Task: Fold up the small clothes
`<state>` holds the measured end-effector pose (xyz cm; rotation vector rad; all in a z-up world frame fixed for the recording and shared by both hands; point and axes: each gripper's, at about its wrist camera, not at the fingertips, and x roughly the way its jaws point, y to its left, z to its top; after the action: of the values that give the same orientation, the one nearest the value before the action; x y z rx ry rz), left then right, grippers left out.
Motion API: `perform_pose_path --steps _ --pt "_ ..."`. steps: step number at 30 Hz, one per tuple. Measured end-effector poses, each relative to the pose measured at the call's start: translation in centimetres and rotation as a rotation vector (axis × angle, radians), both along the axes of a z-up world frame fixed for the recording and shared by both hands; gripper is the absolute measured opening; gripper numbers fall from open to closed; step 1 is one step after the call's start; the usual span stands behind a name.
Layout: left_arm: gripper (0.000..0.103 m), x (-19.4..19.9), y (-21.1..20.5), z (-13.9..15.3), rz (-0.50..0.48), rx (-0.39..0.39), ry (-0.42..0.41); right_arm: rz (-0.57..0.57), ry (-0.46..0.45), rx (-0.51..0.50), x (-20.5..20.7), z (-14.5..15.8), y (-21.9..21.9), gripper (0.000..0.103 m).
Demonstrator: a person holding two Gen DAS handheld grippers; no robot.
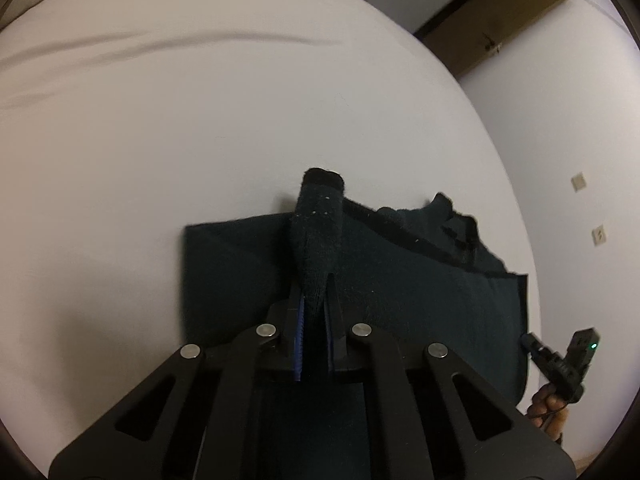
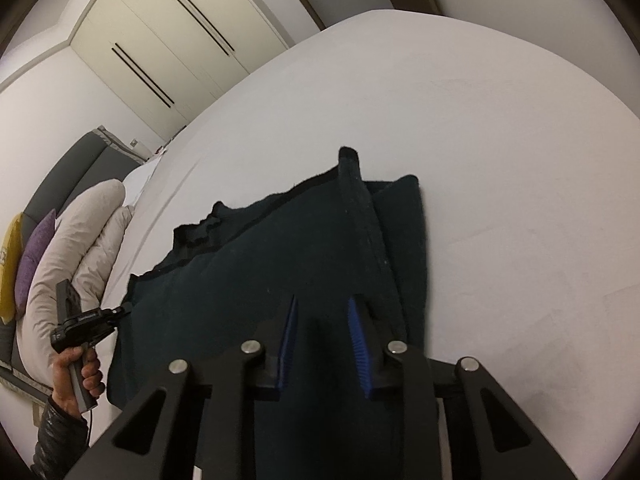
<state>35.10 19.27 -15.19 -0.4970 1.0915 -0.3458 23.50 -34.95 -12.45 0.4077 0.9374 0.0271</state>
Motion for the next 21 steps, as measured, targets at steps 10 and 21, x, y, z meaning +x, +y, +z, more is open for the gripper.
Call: perform_pose_path --steps 10,21 --pt "0.007 -1.4 2.3 -1.3 0.077 -0.029 -0.031 0.007 0.017 -0.049 0.0 -0.5 0.5 0.022" --pt "0.009 -1.4 3.7 -2.8 0.128 -0.077 -0.022 -0.047 -0.015 -0.005 -1.1 0.1 -1.1 0.024"
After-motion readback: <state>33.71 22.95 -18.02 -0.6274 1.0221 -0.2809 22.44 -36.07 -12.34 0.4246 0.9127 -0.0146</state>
